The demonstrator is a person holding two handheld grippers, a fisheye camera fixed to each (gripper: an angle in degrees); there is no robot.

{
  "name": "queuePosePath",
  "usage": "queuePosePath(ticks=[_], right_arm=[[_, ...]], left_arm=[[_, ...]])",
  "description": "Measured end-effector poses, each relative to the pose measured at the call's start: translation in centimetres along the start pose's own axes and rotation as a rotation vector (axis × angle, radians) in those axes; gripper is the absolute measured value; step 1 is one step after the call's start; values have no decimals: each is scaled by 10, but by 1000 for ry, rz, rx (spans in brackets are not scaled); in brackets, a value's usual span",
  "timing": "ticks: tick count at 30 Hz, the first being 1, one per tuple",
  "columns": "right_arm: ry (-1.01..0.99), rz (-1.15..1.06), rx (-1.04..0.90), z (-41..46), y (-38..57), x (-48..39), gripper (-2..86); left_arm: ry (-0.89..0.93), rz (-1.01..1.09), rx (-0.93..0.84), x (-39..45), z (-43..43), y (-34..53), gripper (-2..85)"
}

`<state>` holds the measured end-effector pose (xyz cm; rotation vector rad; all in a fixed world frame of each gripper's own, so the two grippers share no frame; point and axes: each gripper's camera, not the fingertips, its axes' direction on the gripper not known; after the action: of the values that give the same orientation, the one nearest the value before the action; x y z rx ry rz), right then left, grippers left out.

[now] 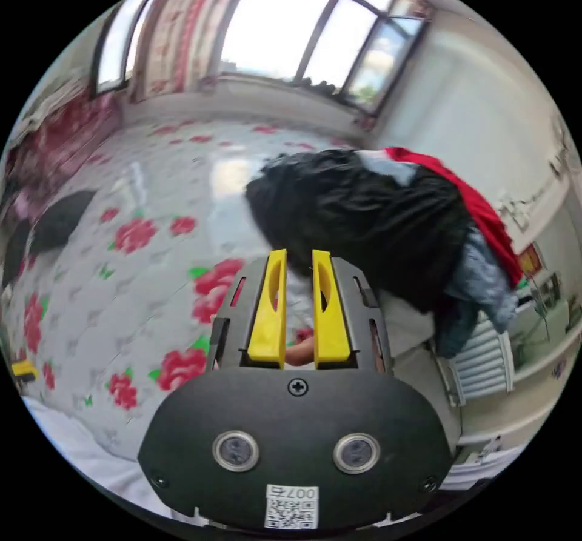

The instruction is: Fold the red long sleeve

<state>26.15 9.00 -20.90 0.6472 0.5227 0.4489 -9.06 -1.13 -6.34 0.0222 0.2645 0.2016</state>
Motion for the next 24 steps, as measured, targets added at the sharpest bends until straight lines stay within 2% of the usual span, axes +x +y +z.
queuePosePath(ticks=[3, 6, 9, 12, 16, 17, 20, 23, 24], right_arm=[[168, 159, -37, -2, -33, 104, 94], [302, 218, -114, 7, -44, 168, 102], [357, 212, -255, 33, -45, 197, 93], [353, 265, -309, 46, -42, 213, 62], [283, 294, -221, 31, -40, 213, 20], [250, 268, -150, 19, -38, 206, 13], [191, 125, -1, -18, -37, 172, 3], [12, -85, 145, -60, -32, 114, -1], [14, -135, 124, -69, -34, 88, -1]], left_arm=[[-36, 11, -12, 8, -2, -5, 75], [-37, 15, -16, 16, -4, -15, 74], [-36, 32, -12, 24, -6, -27, 73], [-60, 57, -12, 32, -7, -35, 71], [-80, 74, -12, 35, -7, -37, 69], [-82, 75, -11, 34, -7, -36, 69], [-88, 74, -8, 28, -5, -31, 69], [-81, 69, -12, 19, -1, -27, 69], [-73, 68, -5, 15, -1, -26, 69]])
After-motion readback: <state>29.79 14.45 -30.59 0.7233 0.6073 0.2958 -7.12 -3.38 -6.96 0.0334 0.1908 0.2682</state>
